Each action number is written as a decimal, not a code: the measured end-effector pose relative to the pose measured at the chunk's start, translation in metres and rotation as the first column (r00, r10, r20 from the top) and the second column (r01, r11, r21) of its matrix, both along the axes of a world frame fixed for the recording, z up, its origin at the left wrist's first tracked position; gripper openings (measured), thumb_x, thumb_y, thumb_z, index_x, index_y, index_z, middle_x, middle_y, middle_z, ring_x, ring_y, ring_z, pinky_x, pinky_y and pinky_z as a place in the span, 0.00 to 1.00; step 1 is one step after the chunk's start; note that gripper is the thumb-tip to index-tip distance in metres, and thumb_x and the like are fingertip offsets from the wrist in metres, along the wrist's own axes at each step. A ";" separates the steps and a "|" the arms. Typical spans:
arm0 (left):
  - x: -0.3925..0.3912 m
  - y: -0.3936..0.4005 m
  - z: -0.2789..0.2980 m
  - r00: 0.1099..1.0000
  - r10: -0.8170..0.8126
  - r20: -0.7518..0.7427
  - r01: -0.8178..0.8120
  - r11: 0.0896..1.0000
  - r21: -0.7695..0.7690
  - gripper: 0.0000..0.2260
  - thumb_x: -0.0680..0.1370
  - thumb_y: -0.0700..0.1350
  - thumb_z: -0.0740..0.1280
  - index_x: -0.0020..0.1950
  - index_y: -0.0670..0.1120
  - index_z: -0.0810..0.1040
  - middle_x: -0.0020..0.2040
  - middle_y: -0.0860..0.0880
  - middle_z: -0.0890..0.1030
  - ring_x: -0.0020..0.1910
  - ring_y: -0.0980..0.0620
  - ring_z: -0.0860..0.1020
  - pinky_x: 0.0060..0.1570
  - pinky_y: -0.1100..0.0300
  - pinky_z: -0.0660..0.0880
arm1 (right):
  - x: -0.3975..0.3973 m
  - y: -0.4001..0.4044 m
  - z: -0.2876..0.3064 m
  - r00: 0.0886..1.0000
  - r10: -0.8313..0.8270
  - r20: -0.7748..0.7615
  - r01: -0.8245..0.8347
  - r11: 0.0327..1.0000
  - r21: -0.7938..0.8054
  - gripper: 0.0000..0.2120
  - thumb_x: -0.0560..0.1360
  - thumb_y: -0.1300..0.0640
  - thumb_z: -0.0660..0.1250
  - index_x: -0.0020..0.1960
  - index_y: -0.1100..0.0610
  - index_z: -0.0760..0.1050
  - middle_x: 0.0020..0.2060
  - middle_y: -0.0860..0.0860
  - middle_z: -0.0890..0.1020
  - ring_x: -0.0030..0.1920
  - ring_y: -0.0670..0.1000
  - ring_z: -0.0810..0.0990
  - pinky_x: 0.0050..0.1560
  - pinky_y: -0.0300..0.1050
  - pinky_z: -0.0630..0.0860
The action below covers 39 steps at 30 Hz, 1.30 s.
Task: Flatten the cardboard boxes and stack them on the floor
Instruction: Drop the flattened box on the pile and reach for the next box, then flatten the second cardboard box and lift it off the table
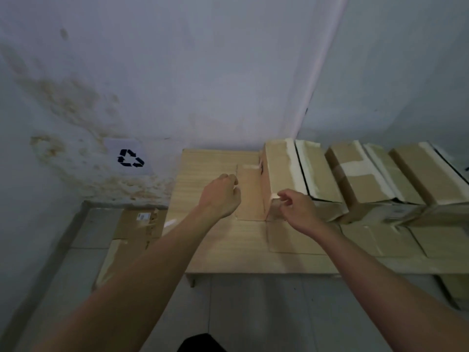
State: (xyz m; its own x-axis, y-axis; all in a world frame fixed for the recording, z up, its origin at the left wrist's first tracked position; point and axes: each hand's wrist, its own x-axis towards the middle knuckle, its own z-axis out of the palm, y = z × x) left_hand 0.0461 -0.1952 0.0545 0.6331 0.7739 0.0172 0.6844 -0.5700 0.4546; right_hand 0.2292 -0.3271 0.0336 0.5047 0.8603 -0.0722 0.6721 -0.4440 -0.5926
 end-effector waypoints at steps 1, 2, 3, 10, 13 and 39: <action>0.012 0.000 -0.002 1.000 -0.004 -0.007 0.004 1.000 -0.004 0.15 0.80 0.47 0.59 0.64 0.44 0.76 0.63 0.44 0.77 0.60 0.42 0.76 0.58 0.52 0.73 | 0.013 -0.003 -0.002 1.000 -0.019 -0.015 0.019 1.000 0.008 0.16 0.76 0.62 0.67 0.63 0.58 0.79 0.57 0.54 0.83 0.55 0.52 0.81 0.58 0.45 0.75; 0.024 0.001 -0.005 1.000 -0.007 -0.013 0.007 1.000 -0.012 0.15 0.80 0.47 0.60 0.65 0.45 0.76 0.63 0.44 0.77 0.61 0.42 0.76 0.58 0.53 0.73 | 0.025 -0.004 -0.005 0.999 -0.032 -0.031 0.032 0.999 0.014 0.17 0.76 0.62 0.67 0.64 0.58 0.78 0.59 0.53 0.82 0.57 0.52 0.80 0.60 0.44 0.74; 0.037 0.004 -0.008 1.000 -0.010 -0.015 0.010 1.000 -0.022 0.16 0.80 0.47 0.60 0.65 0.45 0.75 0.64 0.44 0.77 0.61 0.43 0.76 0.58 0.53 0.72 | 0.036 -0.005 -0.007 0.999 -0.040 -0.032 0.040 0.999 0.017 0.17 0.76 0.62 0.67 0.65 0.58 0.78 0.60 0.52 0.82 0.59 0.52 0.80 0.60 0.43 0.73; 0.140 0.026 -0.044 0.999 -0.023 0.023 0.026 0.990 -0.141 0.18 0.81 0.48 0.59 0.69 0.45 0.72 0.69 0.45 0.72 0.63 0.43 0.74 0.61 0.53 0.71 | 0.129 0.010 -0.027 0.987 -0.148 0.065 0.150 0.988 -0.031 0.17 0.75 0.58 0.68 0.64 0.59 0.77 0.63 0.55 0.78 0.65 0.56 0.74 0.64 0.46 0.70; 0.178 0.028 -0.062 0.999 -0.046 0.010 0.047 0.978 -0.204 0.21 0.80 0.48 0.60 0.72 0.44 0.68 0.73 0.44 0.66 0.68 0.41 0.70 0.63 0.52 0.71 | 0.163 0.019 -0.027 0.976 -0.217 0.024 0.218 0.964 -0.150 0.19 0.75 0.58 0.68 0.64 0.62 0.74 0.63 0.58 0.76 0.64 0.59 0.74 0.61 0.48 0.70; 0.147 0.088 -0.119 0.902 0.353 -0.246 -0.387 0.916 -0.102 0.33 0.75 0.66 0.62 0.76 0.57 0.56 0.81 0.49 0.45 0.66 0.36 0.69 0.58 0.42 0.72 | 0.132 0.123 -0.079 0.993 -0.047 -0.112 0.021 0.974 -0.226 0.52 0.74 0.37 0.68 0.81 0.57 0.38 0.80 0.57 0.49 0.78 0.59 0.55 0.73 0.54 0.61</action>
